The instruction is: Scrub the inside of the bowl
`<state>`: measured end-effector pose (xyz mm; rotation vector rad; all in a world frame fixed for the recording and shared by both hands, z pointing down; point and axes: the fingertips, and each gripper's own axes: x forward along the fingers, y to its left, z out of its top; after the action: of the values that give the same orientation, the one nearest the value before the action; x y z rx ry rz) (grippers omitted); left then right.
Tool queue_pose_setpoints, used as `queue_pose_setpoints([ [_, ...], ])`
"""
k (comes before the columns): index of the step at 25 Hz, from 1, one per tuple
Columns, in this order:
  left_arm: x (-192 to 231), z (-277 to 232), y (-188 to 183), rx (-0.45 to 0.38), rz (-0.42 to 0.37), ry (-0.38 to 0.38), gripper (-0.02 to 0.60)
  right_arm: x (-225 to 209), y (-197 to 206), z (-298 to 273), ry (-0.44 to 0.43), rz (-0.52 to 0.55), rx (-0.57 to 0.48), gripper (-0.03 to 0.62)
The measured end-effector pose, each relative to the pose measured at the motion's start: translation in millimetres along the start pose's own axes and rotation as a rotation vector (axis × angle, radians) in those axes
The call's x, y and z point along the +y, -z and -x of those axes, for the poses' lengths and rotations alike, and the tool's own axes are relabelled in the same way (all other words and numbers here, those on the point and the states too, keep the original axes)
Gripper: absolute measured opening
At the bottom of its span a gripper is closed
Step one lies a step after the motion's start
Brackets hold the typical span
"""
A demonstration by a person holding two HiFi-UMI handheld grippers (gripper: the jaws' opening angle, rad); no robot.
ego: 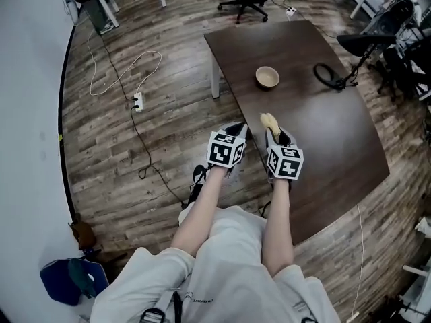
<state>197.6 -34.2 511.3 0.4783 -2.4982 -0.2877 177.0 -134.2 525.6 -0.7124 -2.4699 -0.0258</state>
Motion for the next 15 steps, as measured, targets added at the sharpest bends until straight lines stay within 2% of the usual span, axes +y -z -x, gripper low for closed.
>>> queue_pose_setpoints([
  [15,116,-35,-36,0.086,-0.003,0.125,0.001,19,-25,-94,0.170,-0.105,0.018,0.140],
])
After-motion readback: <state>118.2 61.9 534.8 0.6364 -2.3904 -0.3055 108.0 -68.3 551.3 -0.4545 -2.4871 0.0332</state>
